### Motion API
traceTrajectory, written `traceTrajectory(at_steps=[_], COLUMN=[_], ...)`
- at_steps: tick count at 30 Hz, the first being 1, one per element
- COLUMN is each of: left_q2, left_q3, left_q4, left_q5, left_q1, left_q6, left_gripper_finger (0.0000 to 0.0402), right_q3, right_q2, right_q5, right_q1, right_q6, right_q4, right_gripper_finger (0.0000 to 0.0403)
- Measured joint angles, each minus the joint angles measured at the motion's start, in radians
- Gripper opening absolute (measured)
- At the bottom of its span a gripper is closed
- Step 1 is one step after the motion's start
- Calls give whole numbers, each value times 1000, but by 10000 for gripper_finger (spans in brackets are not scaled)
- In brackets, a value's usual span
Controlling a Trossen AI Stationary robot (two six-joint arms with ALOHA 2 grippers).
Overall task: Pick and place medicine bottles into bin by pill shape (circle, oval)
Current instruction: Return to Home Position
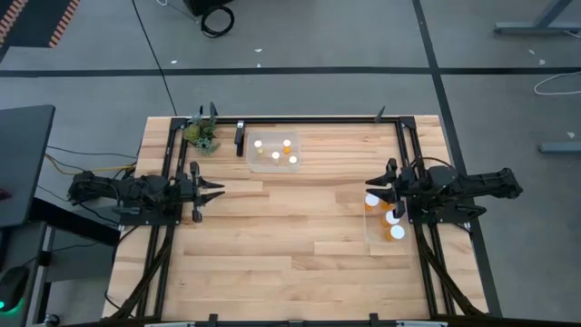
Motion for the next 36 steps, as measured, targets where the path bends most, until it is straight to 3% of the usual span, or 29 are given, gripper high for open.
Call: traceTrajectory(at_steps=[22, 29, 36], left_q2=[0, 0, 0], left_q3=[0, 0, 0], left_q4=[-2, -2, -2], left_q5=[0, 0, 0], left_q1=[0, 0, 0], left_q6=[0, 0, 0], left_gripper_finger=[86, 90, 80], right_q3=[-97, -97, -96], right_q2=[0, 0, 77], right_q5=[-28, -20, -118], right_q1=[0, 0, 2], right_q6=[50, 30, -80], right_q4=[188, 129, 109], right_gripper_finger=[129, 129, 129])
